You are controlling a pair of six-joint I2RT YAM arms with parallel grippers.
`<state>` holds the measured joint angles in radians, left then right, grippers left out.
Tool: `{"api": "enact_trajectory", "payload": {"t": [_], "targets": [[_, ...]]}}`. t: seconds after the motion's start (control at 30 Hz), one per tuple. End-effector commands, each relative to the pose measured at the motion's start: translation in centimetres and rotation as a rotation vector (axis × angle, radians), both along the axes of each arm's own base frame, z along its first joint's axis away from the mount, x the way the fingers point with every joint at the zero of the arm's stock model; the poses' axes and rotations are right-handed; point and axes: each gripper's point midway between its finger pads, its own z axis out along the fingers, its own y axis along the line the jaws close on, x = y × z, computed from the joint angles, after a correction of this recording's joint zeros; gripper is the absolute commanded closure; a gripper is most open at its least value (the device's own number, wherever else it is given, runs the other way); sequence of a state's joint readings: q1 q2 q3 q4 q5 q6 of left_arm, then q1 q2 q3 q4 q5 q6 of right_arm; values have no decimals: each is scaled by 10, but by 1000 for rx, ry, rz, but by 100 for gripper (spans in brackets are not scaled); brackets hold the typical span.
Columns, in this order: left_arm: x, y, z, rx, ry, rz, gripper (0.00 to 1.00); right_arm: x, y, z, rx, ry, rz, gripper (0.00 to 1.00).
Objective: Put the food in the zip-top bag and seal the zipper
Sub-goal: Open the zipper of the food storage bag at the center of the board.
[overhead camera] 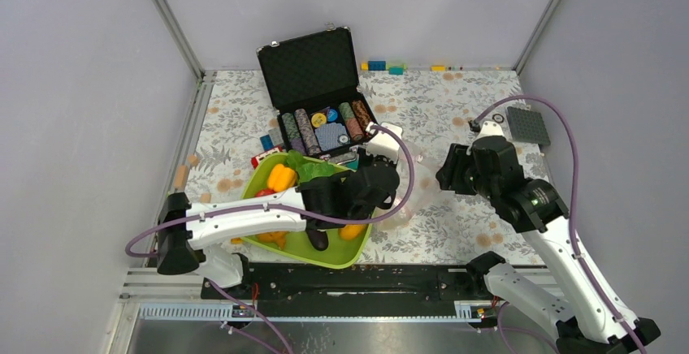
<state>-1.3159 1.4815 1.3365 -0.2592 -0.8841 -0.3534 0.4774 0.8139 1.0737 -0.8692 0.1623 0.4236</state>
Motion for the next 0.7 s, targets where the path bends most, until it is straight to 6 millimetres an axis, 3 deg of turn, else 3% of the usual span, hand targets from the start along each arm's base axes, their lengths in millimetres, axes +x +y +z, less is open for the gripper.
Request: {"api": "enact_trajectory", "payload": {"t": [0.0, 0.1, 0.17, 0.33, 0.43, 0.5, 0.57, 0.67], "targets": [[0, -6, 21, -154, 7, 1, 100, 8, 20, -11, 98, 29, 9, 45], [1, -9, 18, -159, 14, 10, 100, 4, 29, -17, 113, 57, 65, 50], [4, -7, 16, -155, 8, 34, 100, 0, 25, -20, 84, 46, 85, 63], [14, -3, 7, -110, -15, 78, 99, -7, -34, -18, -137, -22, -68, 100], [24, -9, 0, -138, 19, 62, 95, -6, -66, 1, -244, -71, -189, 100], [32, -14, -4, -178, 62, 27, 91, -4, -76, 13, -278, -92, -232, 100], [33, -24, -6, -208, 101, -48, 83, -1, -77, 22, -283, -108, -238, 100], [24, -42, -7, -239, 113, -195, 61, 3, -59, 24, -229, -111, -161, 100]]}}
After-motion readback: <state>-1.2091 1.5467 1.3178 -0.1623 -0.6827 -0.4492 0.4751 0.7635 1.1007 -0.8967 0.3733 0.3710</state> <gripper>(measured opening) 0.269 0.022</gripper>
